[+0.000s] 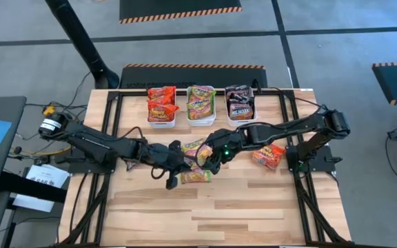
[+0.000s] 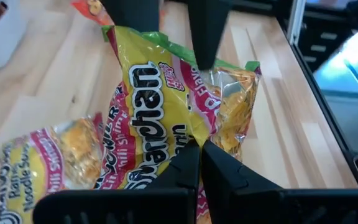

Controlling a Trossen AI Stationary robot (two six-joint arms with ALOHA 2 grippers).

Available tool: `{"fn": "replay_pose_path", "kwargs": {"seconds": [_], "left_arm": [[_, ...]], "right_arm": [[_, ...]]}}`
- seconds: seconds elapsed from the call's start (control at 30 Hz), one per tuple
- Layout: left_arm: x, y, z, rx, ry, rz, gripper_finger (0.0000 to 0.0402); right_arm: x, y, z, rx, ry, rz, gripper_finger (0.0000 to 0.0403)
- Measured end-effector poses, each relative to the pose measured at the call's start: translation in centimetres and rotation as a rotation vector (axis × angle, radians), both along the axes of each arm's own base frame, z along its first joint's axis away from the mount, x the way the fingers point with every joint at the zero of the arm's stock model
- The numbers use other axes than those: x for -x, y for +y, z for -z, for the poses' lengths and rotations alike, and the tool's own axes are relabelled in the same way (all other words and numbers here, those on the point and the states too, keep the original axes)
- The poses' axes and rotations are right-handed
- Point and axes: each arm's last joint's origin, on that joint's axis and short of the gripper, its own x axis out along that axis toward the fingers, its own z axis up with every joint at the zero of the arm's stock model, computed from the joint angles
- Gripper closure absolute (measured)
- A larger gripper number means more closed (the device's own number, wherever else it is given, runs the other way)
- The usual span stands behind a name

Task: Sort Maruchan noodles
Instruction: Put the bottom green noodle pack into the middle white bin

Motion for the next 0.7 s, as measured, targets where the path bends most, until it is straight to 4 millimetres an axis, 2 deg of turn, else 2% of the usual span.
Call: {"fn": "replay_pose_path", "kwargs": {"seconds": [0.23, 0.33, 0.43, 0.63, 0.7], "left_arm": [[-0.6, 0.9, -0.9, -0.001, -0.105, -0.024, 0.0402], [-0.8, 1.3, -1.2, 0.004, -0.134, -0.036, 0.0402], [-0.8, 1.8, -1.3, 0.004, -0.142, -0.051, 0.0402], [-0.9, 2.5, -1.3, 0.006, -0.14, -0.072, 0.0402], [-1.0, 2.9, -1.3, 0.015, -0.14, -0.091, 0.0402]], "right_arm": [[-0.1, -0.1, -0.1, -0.002, -0.011, 0.0, 0.0164], [-0.2, 0.0, -0.2, -0.005, -0.026, 0.001, 0.0179], [-0.2, 0.0, -0.3, -0.016, -0.032, 0.01, 0.0224], [-0.2, -0.2, -0.2, -0.011, -0.034, 0.012, 0.0367], [-0.3, -0.4, -0.2, 0.006, -0.041, 0.005, 0.0389]]}}
